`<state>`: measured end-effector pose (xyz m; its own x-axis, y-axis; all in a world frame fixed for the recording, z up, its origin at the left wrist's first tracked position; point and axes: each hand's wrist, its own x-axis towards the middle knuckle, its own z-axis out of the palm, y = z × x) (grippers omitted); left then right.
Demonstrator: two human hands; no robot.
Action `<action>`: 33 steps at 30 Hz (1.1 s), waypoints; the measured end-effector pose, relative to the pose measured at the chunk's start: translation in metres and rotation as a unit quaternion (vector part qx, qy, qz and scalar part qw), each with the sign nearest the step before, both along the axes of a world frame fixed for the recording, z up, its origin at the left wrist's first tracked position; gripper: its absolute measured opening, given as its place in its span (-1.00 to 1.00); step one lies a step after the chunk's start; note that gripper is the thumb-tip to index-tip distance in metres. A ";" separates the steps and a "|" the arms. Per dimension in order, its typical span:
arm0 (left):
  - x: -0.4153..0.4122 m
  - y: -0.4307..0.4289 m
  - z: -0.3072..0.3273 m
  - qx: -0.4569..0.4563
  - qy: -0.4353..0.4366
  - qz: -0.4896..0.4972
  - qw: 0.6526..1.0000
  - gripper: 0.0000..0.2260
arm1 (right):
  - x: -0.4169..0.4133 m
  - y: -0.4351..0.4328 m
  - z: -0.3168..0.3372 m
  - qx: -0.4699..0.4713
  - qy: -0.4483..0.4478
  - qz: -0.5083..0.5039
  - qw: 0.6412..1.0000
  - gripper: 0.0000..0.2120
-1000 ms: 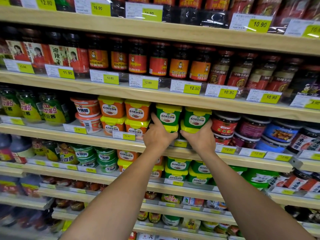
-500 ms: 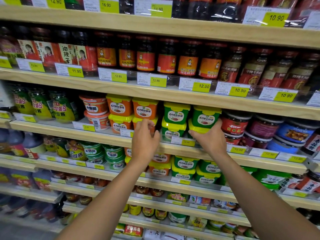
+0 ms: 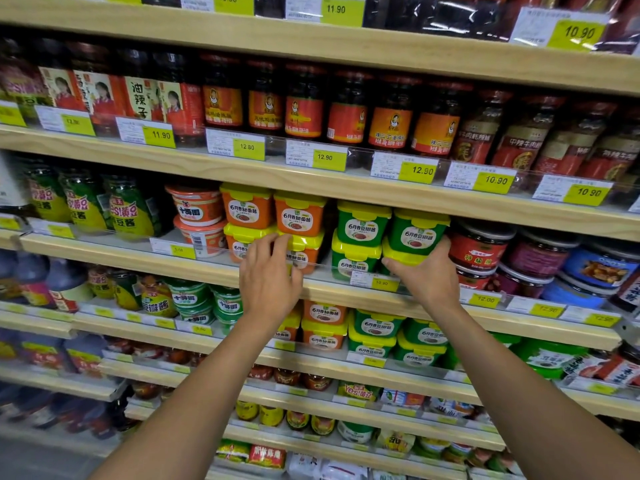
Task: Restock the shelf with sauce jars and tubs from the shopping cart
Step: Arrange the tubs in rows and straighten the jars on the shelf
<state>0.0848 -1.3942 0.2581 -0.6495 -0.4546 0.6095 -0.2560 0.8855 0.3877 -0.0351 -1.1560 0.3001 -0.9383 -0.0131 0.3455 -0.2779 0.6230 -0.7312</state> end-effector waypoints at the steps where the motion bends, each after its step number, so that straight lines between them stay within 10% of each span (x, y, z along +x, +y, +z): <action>1: 0.000 -0.001 0.000 -0.008 -0.005 0.000 1.000 -0.51 | 0.000 -0.001 0.000 0.002 0.000 -0.002 1.000 -0.07; 33: 0.015 -0.002 0.009 -0.041 -0.088 -0.022 0.995 -0.43 | 0.012 -0.008 0.006 -0.027 -0.026 0.040 0.998 -0.01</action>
